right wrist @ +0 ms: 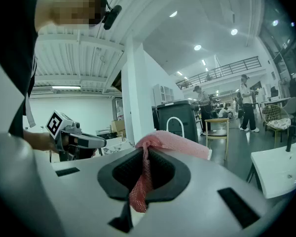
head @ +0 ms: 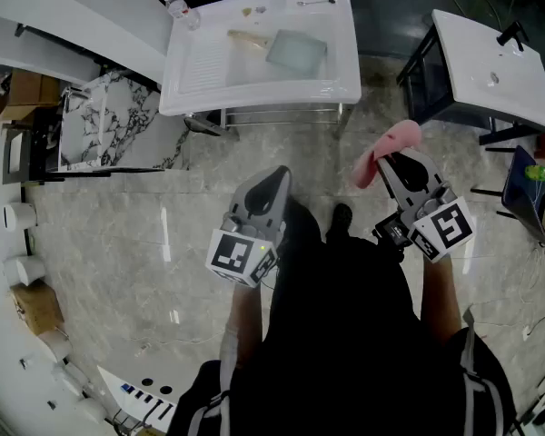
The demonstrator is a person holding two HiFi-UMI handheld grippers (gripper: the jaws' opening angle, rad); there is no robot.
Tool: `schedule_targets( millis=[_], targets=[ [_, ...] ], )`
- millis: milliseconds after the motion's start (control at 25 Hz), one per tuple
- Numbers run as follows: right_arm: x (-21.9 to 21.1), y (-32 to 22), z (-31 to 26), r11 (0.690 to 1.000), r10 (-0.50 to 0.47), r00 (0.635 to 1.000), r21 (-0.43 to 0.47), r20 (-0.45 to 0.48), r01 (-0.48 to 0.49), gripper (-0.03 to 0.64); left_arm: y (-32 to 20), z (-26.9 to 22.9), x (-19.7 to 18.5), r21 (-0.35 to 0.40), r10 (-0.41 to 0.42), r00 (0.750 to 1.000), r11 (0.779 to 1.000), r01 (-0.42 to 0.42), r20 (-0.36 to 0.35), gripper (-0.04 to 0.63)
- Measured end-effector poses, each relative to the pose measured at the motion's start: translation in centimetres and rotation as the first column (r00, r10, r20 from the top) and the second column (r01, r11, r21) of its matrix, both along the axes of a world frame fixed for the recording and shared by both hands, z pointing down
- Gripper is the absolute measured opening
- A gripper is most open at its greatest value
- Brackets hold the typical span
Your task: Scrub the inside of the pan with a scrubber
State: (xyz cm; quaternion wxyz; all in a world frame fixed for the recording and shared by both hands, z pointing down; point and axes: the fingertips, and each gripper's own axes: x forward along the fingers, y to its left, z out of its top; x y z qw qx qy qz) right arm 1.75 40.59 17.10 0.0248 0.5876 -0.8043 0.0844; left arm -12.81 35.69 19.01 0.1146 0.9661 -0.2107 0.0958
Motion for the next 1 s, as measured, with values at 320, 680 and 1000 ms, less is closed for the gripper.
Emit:
schedule_targets(
  millis=[320,680,1000],
  targets=[
    [-0.3,0.5,0.2,1.000,0.001,1.000,0.011,0.002,-0.001,0.037,0.5,0.3,-0.1,-0.003,-0.001,1.000,1.000,0.001,0.003,0.038],
    [0.6,1.8,0.0,1.000,-0.011,1.000,0.023,0.017,0.010,0.037,1.8,0.1,1.2,0.012,-0.013,1.000,1.000,0.013,0.017,0.038],
    [1.4,1.2,2.2,0.999,-0.022,0.998,-0.026,0.064,0.024,0.040,1.8,1.9,2.1,-0.025,-0.040,0.998,0.999,0.041,0.041,0.038]
  ],
)
